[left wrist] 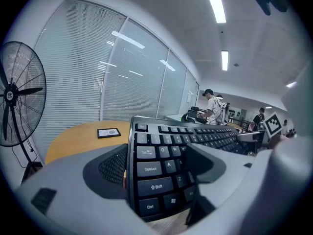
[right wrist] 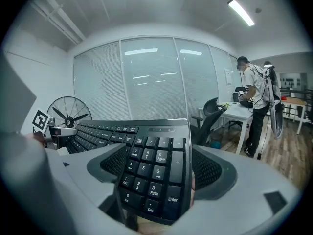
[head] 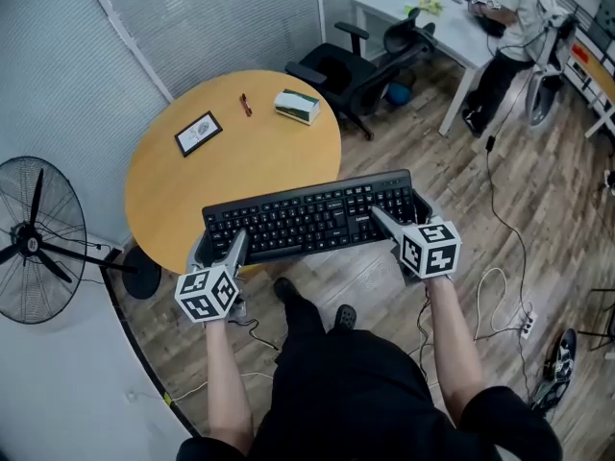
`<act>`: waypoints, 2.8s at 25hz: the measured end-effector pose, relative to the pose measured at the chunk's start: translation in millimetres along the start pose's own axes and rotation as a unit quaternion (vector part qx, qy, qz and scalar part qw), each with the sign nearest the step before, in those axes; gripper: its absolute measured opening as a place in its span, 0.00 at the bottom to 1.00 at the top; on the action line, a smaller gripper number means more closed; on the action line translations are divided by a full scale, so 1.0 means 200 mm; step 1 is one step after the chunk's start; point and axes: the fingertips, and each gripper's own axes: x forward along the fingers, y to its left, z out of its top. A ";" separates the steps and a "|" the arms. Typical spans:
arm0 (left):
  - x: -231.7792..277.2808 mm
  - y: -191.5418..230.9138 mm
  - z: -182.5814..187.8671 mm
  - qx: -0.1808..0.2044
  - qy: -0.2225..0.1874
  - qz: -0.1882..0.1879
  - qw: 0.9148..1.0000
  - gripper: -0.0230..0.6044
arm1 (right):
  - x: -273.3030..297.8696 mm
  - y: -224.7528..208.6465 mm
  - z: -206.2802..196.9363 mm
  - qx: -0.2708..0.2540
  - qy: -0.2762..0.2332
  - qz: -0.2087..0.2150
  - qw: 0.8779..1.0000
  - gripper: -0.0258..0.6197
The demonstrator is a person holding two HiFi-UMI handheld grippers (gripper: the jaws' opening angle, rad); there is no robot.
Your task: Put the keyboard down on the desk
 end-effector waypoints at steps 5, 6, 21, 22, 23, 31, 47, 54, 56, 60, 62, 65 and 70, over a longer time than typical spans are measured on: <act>-0.01 0.04 -0.02 0.001 0.007 0.003 1.000 0.60 | 0.03 0.03 -0.03 0.006 0.007 0.003 1.000 0.69; 0.00 0.06 -0.03 0.000 0.008 0.003 1.000 0.60 | 0.05 0.04 -0.04 0.007 0.010 0.004 1.000 0.69; 0.27 0.36 0.05 -0.016 0.013 0.003 1.000 0.60 | 0.43 0.12 0.09 0.000 0.027 0.000 1.000 0.69; 0.29 0.38 0.06 -0.016 0.012 0.002 1.000 0.60 | 0.45 0.12 0.10 -0.002 0.027 0.000 1.000 0.69; 0.32 0.40 0.07 -0.017 0.011 0.001 1.000 0.60 | 0.49 0.12 0.12 -0.003 0.027 -0.002 1.000 0.69; 0.57 0.64 0.21 -0.025 0.004 0.004 1.000 0.60 | 0.83 0.16 0.31 -0.013 0.029 -0.001 0.999 0.69; 0.75 0.97 0.25 -0.029 0.011 0.003 1.000 0.60 | 1.16 0.32 0.35 -0.009 0.047 -0.007 0.999 0.69; 0.71 1.04 0.22 -0.041 0.012 0.023 0.999 0.60 | 1.23 0.37 0.36 -0.018 0.057 0.011 0.998 0.69; 0.68 1.07 0.21 -0.046 0.011 0.037 0.998 0.60 | 1.27 0.40 0.36 -0.024 0.060 0.025 0.998 0.69; 0.61 1.14 0.19 -0.066 0.007 0.074 0.995 0.60 | 1.39 0.47 0.41 -0.043 0.069 0.060 0.995 0.69; 0.57 1.15 0.19 -0.072 0.003 0.097 0.993 0.60 | 1.46 0.49 0.42 -0.050 0.075 0.083 0.992 0.69; 0.52 1.17 0.17 -0.080 0.004 0.137 0.987 0.60 | 1.57 0.53 0.43 -0.058 0.089 0.120 0.987 0.69; 0.41 1.23 0.16 -0.097 0.000 0.201 0.975 0.60 | 1.75 0.66 0.49 -0.081 0.098 0.180 0.975 0.69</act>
